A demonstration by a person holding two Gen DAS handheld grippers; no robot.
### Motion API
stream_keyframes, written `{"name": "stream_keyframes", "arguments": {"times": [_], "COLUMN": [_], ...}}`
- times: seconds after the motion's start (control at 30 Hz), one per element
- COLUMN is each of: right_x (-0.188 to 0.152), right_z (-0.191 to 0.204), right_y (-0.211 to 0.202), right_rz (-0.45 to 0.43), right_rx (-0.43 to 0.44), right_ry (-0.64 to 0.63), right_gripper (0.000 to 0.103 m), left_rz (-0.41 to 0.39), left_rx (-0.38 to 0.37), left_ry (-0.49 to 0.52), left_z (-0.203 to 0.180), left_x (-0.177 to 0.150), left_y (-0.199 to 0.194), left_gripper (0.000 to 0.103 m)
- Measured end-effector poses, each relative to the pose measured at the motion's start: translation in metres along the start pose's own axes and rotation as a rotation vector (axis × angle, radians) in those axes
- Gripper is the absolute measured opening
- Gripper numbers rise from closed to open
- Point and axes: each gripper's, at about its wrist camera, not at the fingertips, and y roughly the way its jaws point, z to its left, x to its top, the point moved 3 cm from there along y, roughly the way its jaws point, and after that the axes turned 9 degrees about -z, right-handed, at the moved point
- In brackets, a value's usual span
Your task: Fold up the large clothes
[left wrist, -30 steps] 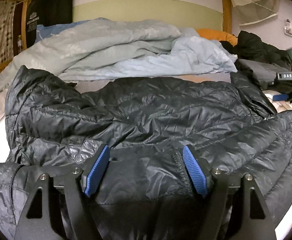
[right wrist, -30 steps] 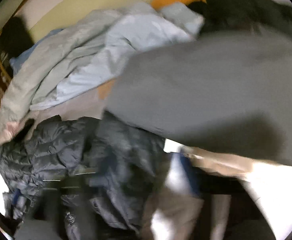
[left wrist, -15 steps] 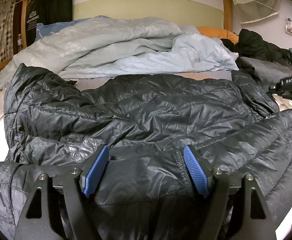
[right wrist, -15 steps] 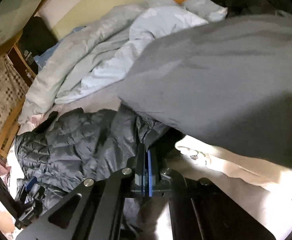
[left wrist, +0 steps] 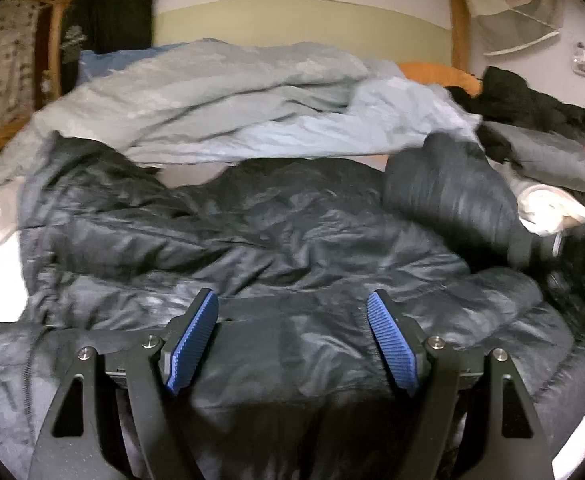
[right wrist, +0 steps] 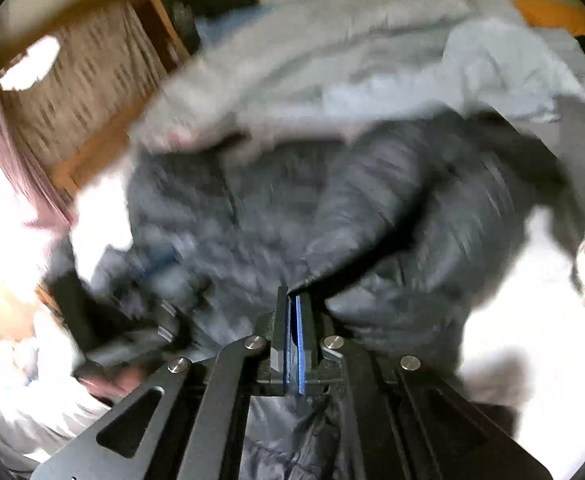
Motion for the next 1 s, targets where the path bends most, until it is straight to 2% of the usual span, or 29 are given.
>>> {"name": "stream_keyframes", "arguments": {"times": [0.07, 0.13, 0.23, 0.33, 0.4, 0.43, 0.47, 0.5, 0.53, 0.6, 0.63, 0.7, 0.73, 0.8, 0.83, 0.87, 0.9, 0.93, 0.97, 1.0], "right_x": [-0.011, -0.020, -0.043, -0.050, -0.037, -0.034, -0.027, -0.026, -0.026, -0.029, -0.031, -0.032, -0.033, -0.031, -0.030, -0.029, -0.028, -0.029, -0.029, -0.028], "right_z": [-0.009, -0.020, -0.028, -0.034, -0.036, -0.039, -0.046, -0.052, -0.062, -0.078, -0.085, -0.089, -0.093, -0.098, -0.102, -0.104, -0.107, -0.107, -0.102, -0.095], "right_y": [0.010, 0.004, -0.019, -0.040, -0.061, -0.075, -0.088, -0.100, -0.108, -0.119, -0.126, -0.134, -0.140, -0.145, -0.147, -0.144, -0.140, -0.137, -0.136, -0.134], "right_rz": [0.035, 0.032, -0.007, -0.041, -0.124, -0.161, -0.232, -0.276, -0.294, -0.302, -0.322, -0.355, -0.372, -0.411, -0.411, -0.404, -0.390, -0.371, -0.356, -0.351], "right_rx": [-0.008, -0.003, 0.065, 0.030, -0.079, -0.152, -0.293, -0.357, -0.379, -0.348, -0.344, -0.368, -0.388, -0.415, -0.424, -0.417, -0.384, -0.335, -0.281, -0.253], "right_ry": [0.053, 0.115, 0.228, 0.246, 0.171, 0.135, 0.089, 0.096, 0.136, 0.222, 0.255, 0.271, 0.260, 0.184, 0.162, 0.162, 0.176, 0.196, 0.206, 0.195], "right_gripper": [0.003, 0.003, 0.005, 0.012, 0.014, 0.027, 0.037, 0.058, 0.061, 0.061, 0.061, 0.061, 0.061, 0.061, 0.061, 0.061, 0.061, 0.061, 0.061, 0.061], "left_rz": [-0.022, -0.046, -0.082, -0.072, -0.019, 0.032, 0.085, 0.124, 0.151, 0.188, 0.188, 0.185, 0.202, 0.311, 0.354, 0.357, 0.335, 0.304, 0.260, 0.202], "left_rx": [0.046, 0.045, -0.006, -0.092, -0.104, -0.122, -0.136, -0.135, -0.167, -0.262, -0.252, -0.165, -0.150, -0.147, -0.122, -0.083, -0.064, -0.085, -0.139, -0.182], "left_ry": [-0.013, -0.024, -0.048, -0.041, 0.038, 0.071, 0.068, 0.027, -0.013, -0.036, -0.010, 0.075, 0.095, 0.110, 0.116, 0.119, 0.120, 0.109, 0.081, 0.053], "left_z": [0.006, 0.010, 0.010, -0.011, -0.039, -0.054, -0.067, -0.075, -0.083, -0.111, -0.124, -0.148, -0.158, -0.173, -0.174, -0.170, -0.164, -0.157, -0.150, -0.138], "left_x": [0.002, 0.007, 0.024, 0.052, 0.070, 0.074, 0.079, 0.083, 0.087, 0.095, 0.098, 0.106, 0.106, 0.096, 0.090, 0.088, 0.088, 0.089, 0.091, 0.095], "left_y": [-0.007, -0.017, -0.032, -0.032, -0.018, -0.006, 0.009, 0.020, 0.028, 0.043, 0.051, 0.076, 0.089, 0.123, 0.136, 0.141, 0.140, 0.134, 0.126, 0.110], "left_gripper": [0.076, 0.076, 0.076, 0.078, 0.087, 0.090, 0.090, 0.090, 0.089, 0.090, 0.090, 0.090, 0.090, 0.090, 0.080, 0.053, 0.041, 0.021, 0.013, 0.013]}}
